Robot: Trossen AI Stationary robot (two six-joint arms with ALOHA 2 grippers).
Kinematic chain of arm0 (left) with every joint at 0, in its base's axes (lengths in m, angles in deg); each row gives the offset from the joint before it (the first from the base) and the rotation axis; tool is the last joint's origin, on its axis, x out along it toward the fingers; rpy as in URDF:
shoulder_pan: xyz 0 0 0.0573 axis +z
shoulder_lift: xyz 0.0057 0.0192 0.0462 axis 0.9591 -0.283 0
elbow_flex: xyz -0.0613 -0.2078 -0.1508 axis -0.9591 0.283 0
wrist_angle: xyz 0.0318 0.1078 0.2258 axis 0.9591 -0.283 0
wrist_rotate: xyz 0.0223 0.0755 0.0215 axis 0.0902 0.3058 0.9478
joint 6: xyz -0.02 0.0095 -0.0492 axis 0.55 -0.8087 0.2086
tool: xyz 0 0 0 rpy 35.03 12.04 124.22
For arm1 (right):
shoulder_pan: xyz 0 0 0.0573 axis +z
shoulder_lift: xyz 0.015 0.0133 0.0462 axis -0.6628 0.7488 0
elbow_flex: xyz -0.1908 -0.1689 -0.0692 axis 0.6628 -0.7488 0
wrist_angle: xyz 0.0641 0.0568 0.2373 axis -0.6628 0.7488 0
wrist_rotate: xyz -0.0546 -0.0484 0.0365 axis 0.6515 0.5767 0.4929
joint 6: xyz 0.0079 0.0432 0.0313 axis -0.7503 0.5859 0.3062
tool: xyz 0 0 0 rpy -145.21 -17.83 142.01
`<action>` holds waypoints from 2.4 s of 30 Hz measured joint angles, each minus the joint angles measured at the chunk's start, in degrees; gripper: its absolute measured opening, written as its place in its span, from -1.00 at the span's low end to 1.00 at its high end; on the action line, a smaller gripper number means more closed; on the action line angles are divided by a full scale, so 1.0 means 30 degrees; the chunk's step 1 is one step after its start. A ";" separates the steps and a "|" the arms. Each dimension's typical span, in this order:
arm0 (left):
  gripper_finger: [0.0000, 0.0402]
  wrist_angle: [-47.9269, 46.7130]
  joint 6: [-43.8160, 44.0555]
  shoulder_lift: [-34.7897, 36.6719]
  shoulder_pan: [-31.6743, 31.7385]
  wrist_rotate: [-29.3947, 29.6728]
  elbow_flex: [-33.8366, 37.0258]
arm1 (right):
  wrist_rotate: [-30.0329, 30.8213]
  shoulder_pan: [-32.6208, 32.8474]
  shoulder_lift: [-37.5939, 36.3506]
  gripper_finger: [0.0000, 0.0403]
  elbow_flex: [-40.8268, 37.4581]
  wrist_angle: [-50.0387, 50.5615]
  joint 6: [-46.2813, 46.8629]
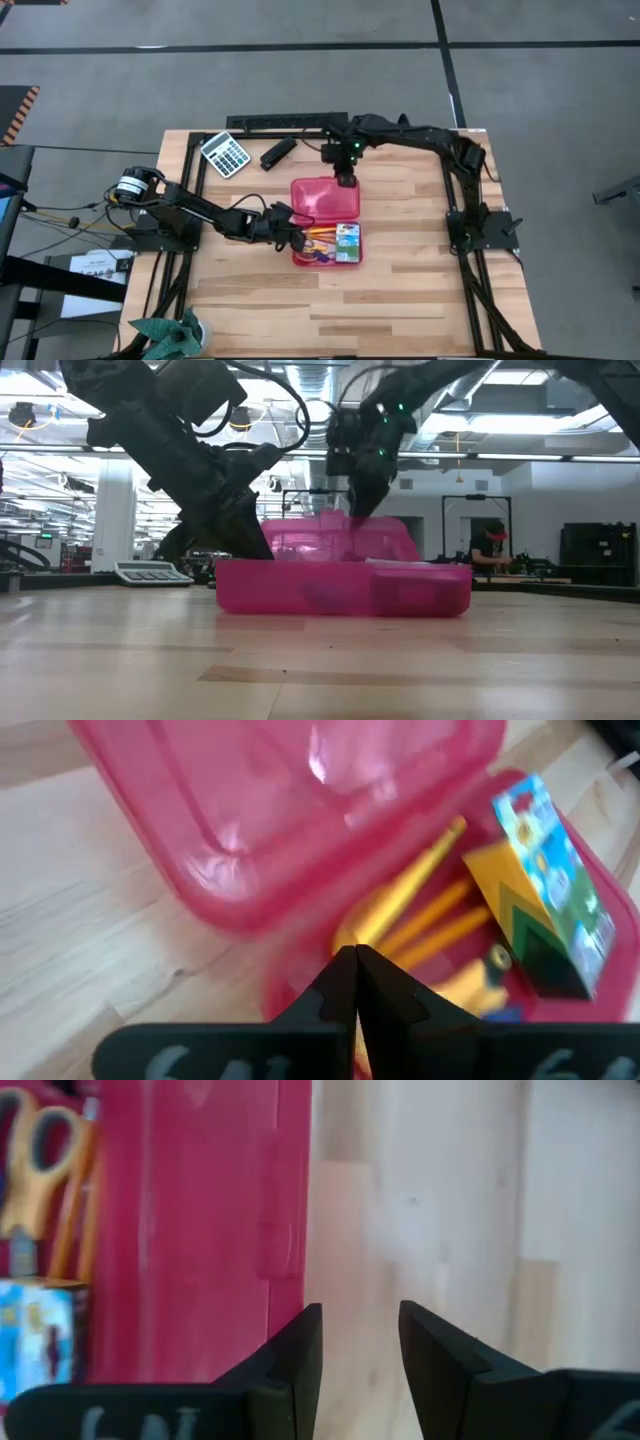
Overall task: Pack school essentials
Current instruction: Close the red supply box
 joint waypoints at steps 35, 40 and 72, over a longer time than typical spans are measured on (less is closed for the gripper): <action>-1.00 -0.5417 0.0893 0.6364 -0.1342 -0.5079 -0.0437 | -0.1501 0.5502 -0.0619 -0.30 0.1849 0.4014 0.2421; -1.00 -0.7937 0.2335 0.8976 -0.2408 -0.2990 -0.0437 | -0.1508 0.6504 -0.0619 -0.30 0.1841 0.3732 0.3277; -1.00 -0.6277 0.7490 0.8080 -0.5939 0.0514 -0.0437 | 0.4118 1.1907 -0.0799 -0.30 -0.7486 -0.9131 1.0163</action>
